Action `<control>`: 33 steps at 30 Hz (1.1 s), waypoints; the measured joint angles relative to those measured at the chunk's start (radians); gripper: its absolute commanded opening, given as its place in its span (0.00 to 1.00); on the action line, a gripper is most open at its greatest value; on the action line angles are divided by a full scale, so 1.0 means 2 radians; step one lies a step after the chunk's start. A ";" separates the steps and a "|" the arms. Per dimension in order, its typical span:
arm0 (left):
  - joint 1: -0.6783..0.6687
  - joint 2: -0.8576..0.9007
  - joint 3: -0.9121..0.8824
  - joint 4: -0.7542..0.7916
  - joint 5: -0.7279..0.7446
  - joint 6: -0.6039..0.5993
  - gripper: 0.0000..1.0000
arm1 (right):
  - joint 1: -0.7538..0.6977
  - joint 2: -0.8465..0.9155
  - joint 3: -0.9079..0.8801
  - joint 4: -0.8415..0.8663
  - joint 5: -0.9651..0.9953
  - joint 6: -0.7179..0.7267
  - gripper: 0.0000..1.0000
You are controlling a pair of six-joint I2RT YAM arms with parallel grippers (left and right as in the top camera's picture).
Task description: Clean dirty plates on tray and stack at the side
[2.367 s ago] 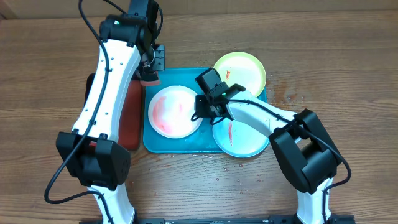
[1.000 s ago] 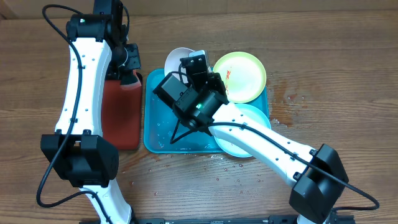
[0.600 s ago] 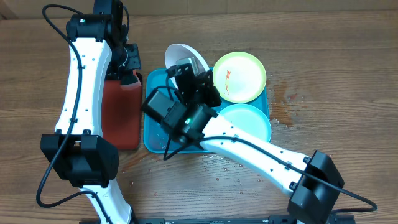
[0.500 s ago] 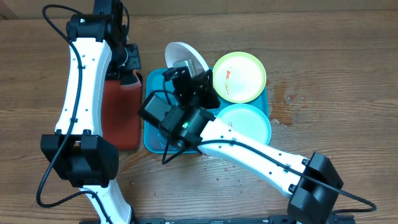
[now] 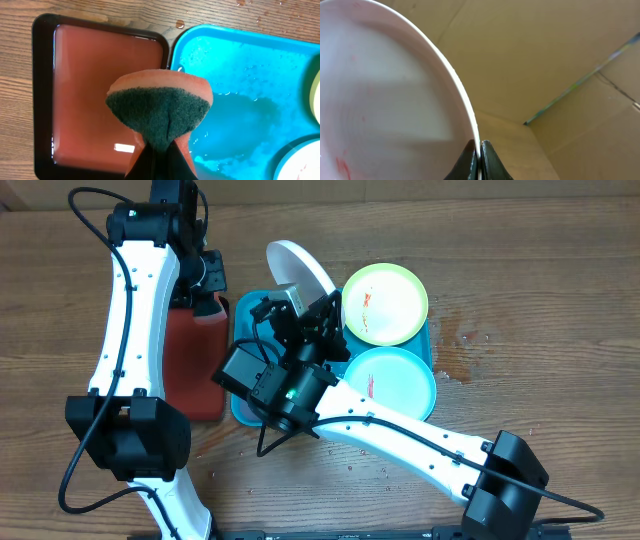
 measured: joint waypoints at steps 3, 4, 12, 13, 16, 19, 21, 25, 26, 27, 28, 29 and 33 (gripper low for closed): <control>0.000 0.000 0.000 -0.001 0.000 0.000 0.04 | 0.000 0.000 0.002 -0.044 -0.031 0.018 0.04; 0.000 0.000 0.000 -0.002 0.000 0.000 0.04 | 0.000 0.000 0.003 -0.075 -0.052 0.039 0.04; 0.000 0.000 0.000 -0.013 0.000 0.000 0.05 | -0.007 0.000 0.006 -0.124 -0.228 0.178 0.04; 0.000 0.000 0.000 -0.014 0.000 0.000 0.04 | -0.013 0.000 0.006 -0.106 -0.258 0.182 0.04; 0.000 0.000 0.000 -0.016 0.002 0.000 0.04 | -0.047 0.000 0.004 -0.044 -0.367 0.190 0.04; 0.000 0.000 0.000 -0.017 0.008 0.000 0.04 | -0.096 0.000 -0.012 0.019 -0.461 0.203 0.04; 0.000 0.000 0.000 -0.017 0.011 0.000 0.04 | -0.124 0.000 -0.037 0.045 -0.503 0.216 0.04; 0.000 0.000 0.000 -0.017 0.015 0.000 0.04 | -0.168 0.000 -0.117 0.097 -0.583 0.228 0.04; 0.000 0.000 0.000 -0.017 0.016 0.000 0.04 | -0.178 0.000 -0.142 0.113 -0.606 0.230 0.04; 0.000 0.000 0.000 -0.017 0.016 0.000 0.04 | -0.182 0.000 -0.158 0.131 -0.619 0.232 0.04; 0.000 0.000 0.000 -0.016 0.017 0.000 0.04 | -0.185 0.000 -0.174 0.154 -0.634 0.232 0.04; 0.000 0.000 0.000 -0.014 0.017 0.000 0.04 | -0.186 0.000 -0.187 0.171 -0.646 0.232 0.04; 0.000 0.000 0.000 -0.013 0.017 0.000 0.04 | -0.186 0.000 -0.209 0.193 -0.681 0.234 0.19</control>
